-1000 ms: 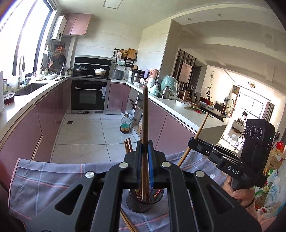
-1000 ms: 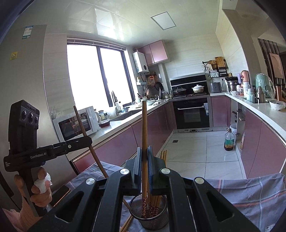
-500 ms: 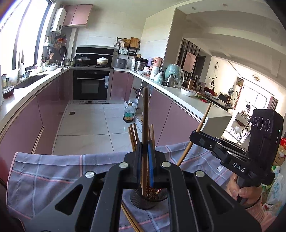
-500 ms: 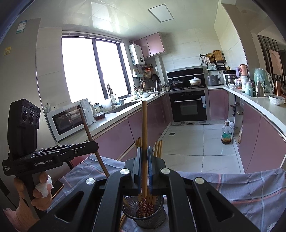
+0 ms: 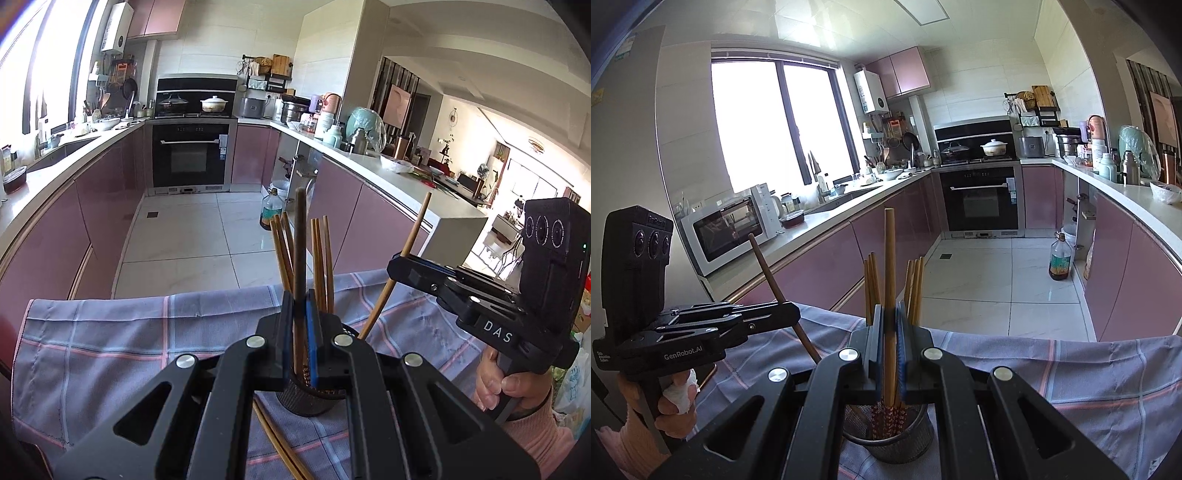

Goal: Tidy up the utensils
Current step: 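Lower both held chopsticks into the mesh cup and open both tools, then move both open tools back over the last two chopsticks on the cloth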

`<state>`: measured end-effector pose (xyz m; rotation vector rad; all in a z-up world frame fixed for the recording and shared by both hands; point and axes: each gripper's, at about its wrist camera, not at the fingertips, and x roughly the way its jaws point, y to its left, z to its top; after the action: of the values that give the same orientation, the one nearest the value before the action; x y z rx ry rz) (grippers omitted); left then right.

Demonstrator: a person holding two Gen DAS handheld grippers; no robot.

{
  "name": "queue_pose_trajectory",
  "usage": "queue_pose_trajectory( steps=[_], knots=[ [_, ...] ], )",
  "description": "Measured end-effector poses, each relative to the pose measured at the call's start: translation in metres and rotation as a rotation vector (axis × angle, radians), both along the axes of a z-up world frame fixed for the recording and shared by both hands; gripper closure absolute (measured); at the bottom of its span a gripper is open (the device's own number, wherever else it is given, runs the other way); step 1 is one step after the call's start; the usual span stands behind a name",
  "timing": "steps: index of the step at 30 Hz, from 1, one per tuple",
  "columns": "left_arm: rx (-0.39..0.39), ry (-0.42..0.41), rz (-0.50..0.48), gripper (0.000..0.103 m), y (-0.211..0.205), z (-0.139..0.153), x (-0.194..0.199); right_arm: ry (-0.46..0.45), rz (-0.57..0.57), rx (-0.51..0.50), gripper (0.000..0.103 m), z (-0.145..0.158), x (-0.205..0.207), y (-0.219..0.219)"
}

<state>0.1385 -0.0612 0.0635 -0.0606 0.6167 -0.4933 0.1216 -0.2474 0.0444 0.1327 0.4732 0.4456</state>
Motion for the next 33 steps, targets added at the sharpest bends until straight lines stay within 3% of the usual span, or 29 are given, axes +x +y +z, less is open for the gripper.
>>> queue_pose_trajectory(
  steps=[25, 29, 33],
  knots=[
    [0.038, 0.074, -0.028, 0.096, -0.017, -0.01, 0.038, 0.104, -0.021, 0.009, 0.096, -0.026, 0.026, -0.002],
    [0.039, 0.077, -0.016, 0.085, -0.017, -0.018, 0.042, 0.114, -0.027, 0.017, 0.095, -0.029, 0.028, -0.004],
    [0.041, 0.08, -0.01, 0.083, -0.015, -0.025, 0.043, 0.122, -0.027, 0.016, 0.093, -0.032, 0.026, -0.005]
  ],
)
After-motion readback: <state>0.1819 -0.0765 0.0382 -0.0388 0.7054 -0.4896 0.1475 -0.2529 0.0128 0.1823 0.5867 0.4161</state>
